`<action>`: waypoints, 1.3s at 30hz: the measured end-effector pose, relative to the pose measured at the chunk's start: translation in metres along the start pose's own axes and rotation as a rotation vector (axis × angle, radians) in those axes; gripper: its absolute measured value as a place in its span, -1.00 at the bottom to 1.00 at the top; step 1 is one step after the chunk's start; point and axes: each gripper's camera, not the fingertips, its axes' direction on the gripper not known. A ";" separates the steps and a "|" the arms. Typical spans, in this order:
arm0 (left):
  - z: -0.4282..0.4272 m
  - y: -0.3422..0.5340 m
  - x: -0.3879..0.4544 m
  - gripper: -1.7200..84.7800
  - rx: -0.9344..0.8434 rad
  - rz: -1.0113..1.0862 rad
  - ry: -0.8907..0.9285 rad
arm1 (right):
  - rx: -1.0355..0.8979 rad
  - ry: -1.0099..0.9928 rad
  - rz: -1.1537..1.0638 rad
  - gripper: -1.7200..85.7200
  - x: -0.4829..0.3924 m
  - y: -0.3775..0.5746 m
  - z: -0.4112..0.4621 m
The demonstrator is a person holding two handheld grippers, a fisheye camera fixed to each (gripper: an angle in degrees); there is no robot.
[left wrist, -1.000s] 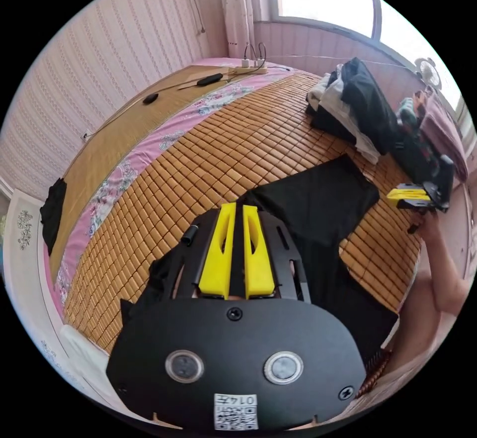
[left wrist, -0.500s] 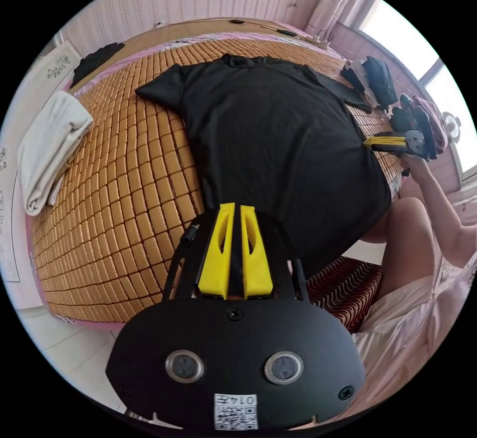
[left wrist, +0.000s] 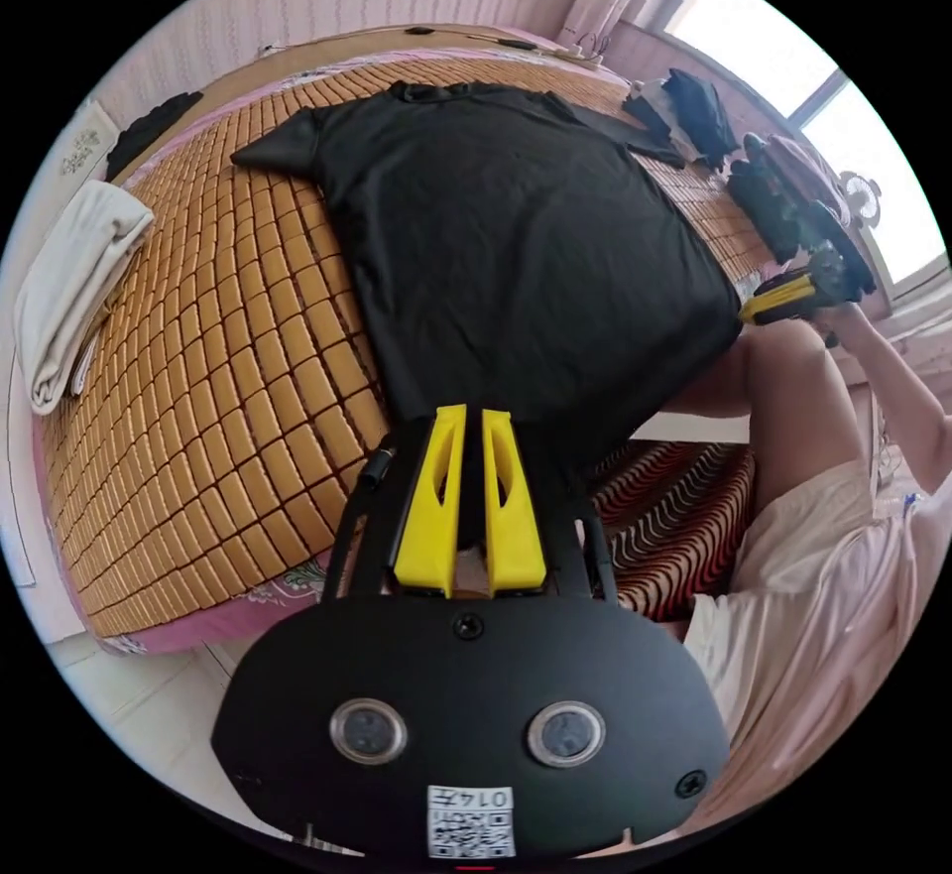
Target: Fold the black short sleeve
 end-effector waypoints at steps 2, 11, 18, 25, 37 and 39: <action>0.001 0.010 -0.002 -0.91 0.024 0.024 -0.021 | -0.053 0.071 -0.013 -0.97 -0.015 -0.010 0.007; -0.011 0.052 -0.033 -0.96 0.031 -0.031 -0.009 | 0.053 0.045 0.000 -0.97 -0.053 -0.040 -0.034; -0.011 0.081 -0.058 -0.96 0.037 -0.070 -0.009 | -0.159 0.101 -0.097 -0.97 -0.076 -0.071 -0.032; -0.037 0.089 -0.108 -0.94 0.177 -0.142 -0.013 | 0.029 0.319 -0.330 -0.97 -0.121 -0.169 -0.129; -0.026 -0.032 -0.210 -0.83 0.455 -0.329 0.015 | 0.395 0.133 -0.460 -0.82 -0.217 -0.445 -0.234; -0.008 -0.055 -0.220 -0.83 0.400 -0.335 0.053 | 0.333 0.103 -0.465 -0.77 -0.230 -0.473 -0.221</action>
